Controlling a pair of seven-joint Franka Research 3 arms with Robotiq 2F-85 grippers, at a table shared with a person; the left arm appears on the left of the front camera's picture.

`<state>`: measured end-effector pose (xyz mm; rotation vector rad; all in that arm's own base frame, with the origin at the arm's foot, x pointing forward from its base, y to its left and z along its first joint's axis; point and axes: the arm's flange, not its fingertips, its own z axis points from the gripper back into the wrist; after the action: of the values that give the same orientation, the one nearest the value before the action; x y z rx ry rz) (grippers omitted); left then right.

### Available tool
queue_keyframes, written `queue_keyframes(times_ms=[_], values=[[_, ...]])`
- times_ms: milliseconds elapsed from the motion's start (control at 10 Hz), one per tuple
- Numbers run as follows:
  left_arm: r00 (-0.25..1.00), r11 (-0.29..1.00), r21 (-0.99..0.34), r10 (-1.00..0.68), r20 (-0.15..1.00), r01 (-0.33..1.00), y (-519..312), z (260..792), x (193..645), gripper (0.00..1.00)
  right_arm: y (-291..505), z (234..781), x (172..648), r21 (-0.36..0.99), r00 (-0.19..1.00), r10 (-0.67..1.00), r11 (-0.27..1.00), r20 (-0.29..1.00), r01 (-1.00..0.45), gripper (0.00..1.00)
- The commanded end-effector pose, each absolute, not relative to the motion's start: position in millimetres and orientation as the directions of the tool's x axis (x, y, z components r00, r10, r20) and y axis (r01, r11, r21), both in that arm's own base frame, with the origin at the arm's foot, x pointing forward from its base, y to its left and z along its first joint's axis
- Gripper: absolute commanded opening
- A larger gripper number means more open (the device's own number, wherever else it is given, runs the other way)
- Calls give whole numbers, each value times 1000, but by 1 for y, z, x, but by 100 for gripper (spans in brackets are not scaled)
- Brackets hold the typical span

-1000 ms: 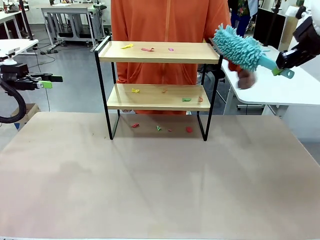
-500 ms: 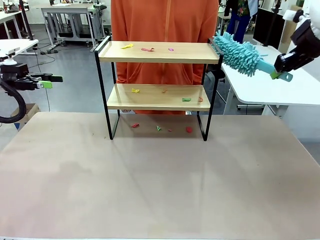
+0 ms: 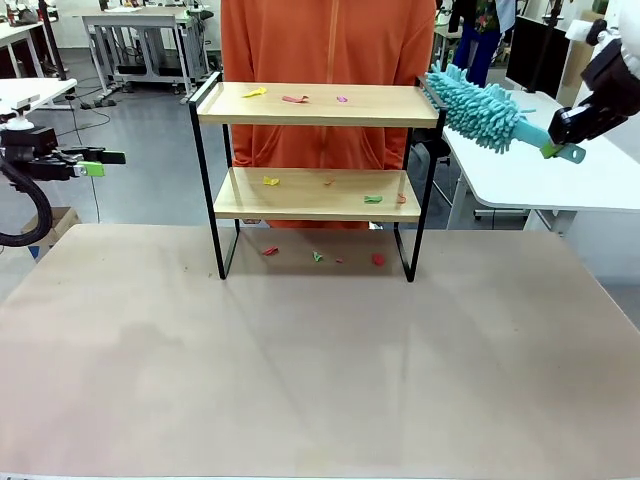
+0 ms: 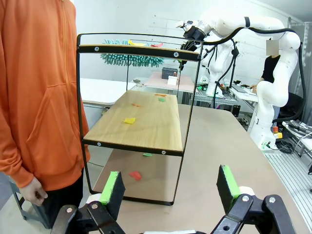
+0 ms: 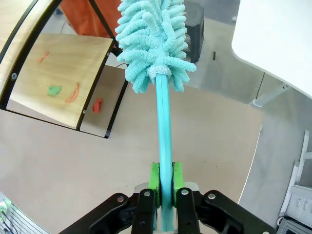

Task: Clean the shelf.
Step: Clean the specific section of the Shelf indicated by the human with the Duster.

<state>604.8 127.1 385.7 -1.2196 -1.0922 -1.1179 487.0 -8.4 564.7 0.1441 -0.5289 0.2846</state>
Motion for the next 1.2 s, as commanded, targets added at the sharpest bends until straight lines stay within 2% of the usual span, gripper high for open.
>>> queue_keyframes(times_ms=[0, 300, 400, 600, 1000, 1100], values=[[113, 20, -112, -50, 992, 993, 128, 385, 604, 100, -8, 565, 487, 62, 825, 230, 951, 516, -304, 13], [113, 20, -112, -50, 992, 993, 128, 385, 604, 100, -48, 569, 447, -23, 844, 324, 937, 428, -348, 13], [113, 20, -112, -50, 992, 993, 128, 385, 604, 100, -62, 569, 433, -91, 844, 376, 925, 382, -370, 13], [113, 20, -112, -50, 992, 993, 128, 385, 604, 100, -88, 575, 398, -129, 828, 498, 867, 256, -481, 13], [113, 20, -112, -50, 992, 993, 128, 385, 604, 100, -114, 599, 328, -202, 684, 729, 675, 29, -710, 13], [113, 20, -112, -50, 992, 993, 128, 385, 604, 100, -108, 606, 307, -180, 591, 805, 575, -48, -798, 13]])
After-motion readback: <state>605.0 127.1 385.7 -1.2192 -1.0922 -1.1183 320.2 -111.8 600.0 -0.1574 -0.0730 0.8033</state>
